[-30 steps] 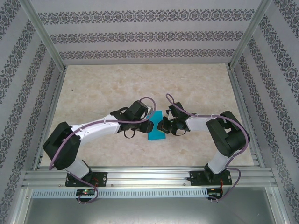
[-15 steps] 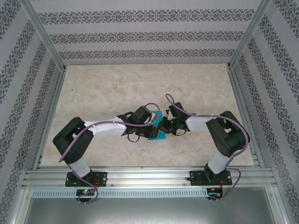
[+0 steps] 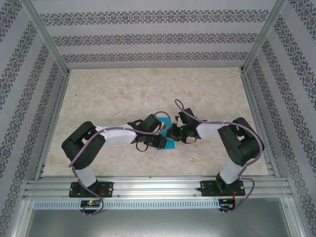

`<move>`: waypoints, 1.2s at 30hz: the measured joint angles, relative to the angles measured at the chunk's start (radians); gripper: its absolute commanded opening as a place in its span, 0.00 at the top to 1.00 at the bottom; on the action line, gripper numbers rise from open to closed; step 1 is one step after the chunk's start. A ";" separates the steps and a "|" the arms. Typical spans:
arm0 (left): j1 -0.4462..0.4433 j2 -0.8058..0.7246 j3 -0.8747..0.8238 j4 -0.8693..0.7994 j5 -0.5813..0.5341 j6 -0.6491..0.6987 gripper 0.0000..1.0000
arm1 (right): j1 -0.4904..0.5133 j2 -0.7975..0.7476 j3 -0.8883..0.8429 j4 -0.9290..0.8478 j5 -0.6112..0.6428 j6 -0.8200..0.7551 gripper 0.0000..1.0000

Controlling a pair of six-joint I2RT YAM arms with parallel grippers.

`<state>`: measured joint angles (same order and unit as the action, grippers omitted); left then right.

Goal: Fold a paper plane with a square sheet of paper (fold left side to right side)
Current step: Fold the triangle a second time at the center of the table.

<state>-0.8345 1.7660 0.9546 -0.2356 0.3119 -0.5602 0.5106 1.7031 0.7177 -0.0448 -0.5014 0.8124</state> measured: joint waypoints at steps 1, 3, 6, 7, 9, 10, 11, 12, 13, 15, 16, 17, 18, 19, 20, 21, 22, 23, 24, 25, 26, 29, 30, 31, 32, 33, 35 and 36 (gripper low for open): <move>0.000 0.001 0.000 0.000 0.000 0.000 0.65 | 0.000 0.000 0.000 0.000 0.000 0.000 0.90; 0.000 0.005 0.000 0.000 -0.001 0.000 0.65 | 0.000 0.000 0.000 0.000 0.000 0.000 0.90; -0.004 0.011 -0.002 0.000 -0.007 0.000 0.65 | 0.000 0.000 0.000 0.000 0.000 -0.003 0.90; -0.006 0.011 -0.003 0.000 -0.010 0.000 0.66 | 0.000 0.000 0.000 0.000 0.000 -0.003 0.91; -0.011 0.011 -0.007 0.004 -0.019 0.000 0.66 | -0.001 0.000 0.000 0.000 -0.001 -0.004 0.90; -0.012 0.011 -0.008 0.005 -0.023 0.000 0.66 | -0.001 0.000 0.000 0.000 -0.002 -0.004 0.91; -0.013 0.011 -0.010 0.007 -0.026 0.000 0.66 | -0.003 0.000 0.000 0.000 -0.004 -0.004 0.90; -0.013 0.011 -0.013 0.010 -0.027 0.000 0.66 | -0.003 0.000 0.000 0.000 -0.005 -0.004 0.90; -0.013 0.010 -0.015 0.014 -0.029 0.000 0.66 | -0.003 -0.002 0.000 0.000 -0.005 -0.004 0.90; -0.015 0.008 -0.022 0.024 -0.032 -0.003 0.66 | -0.004 -0.010 0.000 -0.010 -0.004 -0.006 0.90; -0.017 0.006 -0.027 0.031 -0.036 -0.003 0.66 | -0.007 -0.017 0.000 -0.018 -0.004 -0.007 0.90; -0.019 0.003 -0.030 0.035 -0.039 -0.004 0.66 | -0.010 -0.026 0.000 -0.025 -0.004 -0.008 0.90; -0.019 0.003 -0.032 0.038 -0.041 -0.006 0.66 | -0.010 -0.035 0.000 -0.031 -0.004 -0.007 0.90; -0.020 0.002 -0.034 0.041 -0.042 -0.007 0.66 | -0.010 -0.050 -0.001 -0.037 -0.003 -0.007 0.90; -0.020 0.002 -0.035 0.042 -0.044 -0.009 0.66 | -0.009 -0.066 -0.001 -0.040 -0.004 -0.007 0.90; -0.021 0.002 -0.035 0.043 -0.045 -0.011 0.66 | -0.009 -0.077 -0.001 -0.041 -0.004 -0.007 0.91; -0.024 0.002 -0.036 0.045 -0.049 -0.012 0.66 | -0.009 -0.090 -0.003 -0.041 -0.004 -0.006 0.91; -0.026 0.001 -0.036 0.045 -0.054 -0.014 0.66 | -0.009 -0.099 -0.005 -0.040 -0.004 -0.006 0.91; -0.026 0.001 -0.036 0.045 -0.057 -0.014 0.66 | -0.008 -0.103 -0.006 -0.040 -0.004 -0.004 0.91; -0.026 0.001 -0.036 0.045 -0.058 -0.016 0.66 | -0.008 -0.104 -0.006 -0.038 -0.005 -0.002 0.91; -0.026 0.001 -0.036 0.045 -0.059 -0.018 0.66 | -0.008 -0.104 -0.007 -0.038 -0.004 0.001 0.91; -0.027 0.001 -0.036 0.045 -0.060 -0.018 0.66 | -0.006 -0.103 -0.009 -0.037 -0.005 0.008 0.91; -0.027 0.001 -0.036 0.045 -0.060 -0.018 0.66 | -0.003 -0.103 -0.009 -0.037 -0.004 0.009 0.91; -0.029 0.001 -0.036 0.045 -0.062 -0.018 0.66 | 0.001 -0.102 -0.009 -0.035 -0.005 0.009 0.91; -0.030 0.000 -0.036 0.045 -0.064 -0.018 0.66 | 0.007 -0.098 -0.009 -0.031 -0.005 0.010 0.91; -0.031 0.000 -0.036 0.045 -0.067 -0.018 0.66 | 0.013 -0.092 -0.009 -0.027 -0.005 0.011 0.91; -0.031 0.000 -0.036 0.045 -0.068 -0.018 0.66 | 0.020 -0.075 -0.009 -0.023 -0.005 0.017 0.91; -0.031 0.000 -0.036 0.044 -0.068 -0.018 0.66 | 0.022 -0.065 -0.009 -0.022 -0.005 0.024 0.91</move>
<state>-0.8654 1.7657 0.9188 -0.1913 0.2443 -0.5785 0.5323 1.6382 0.7086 -0.0666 -0.5064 0.8360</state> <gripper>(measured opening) 0.339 0.088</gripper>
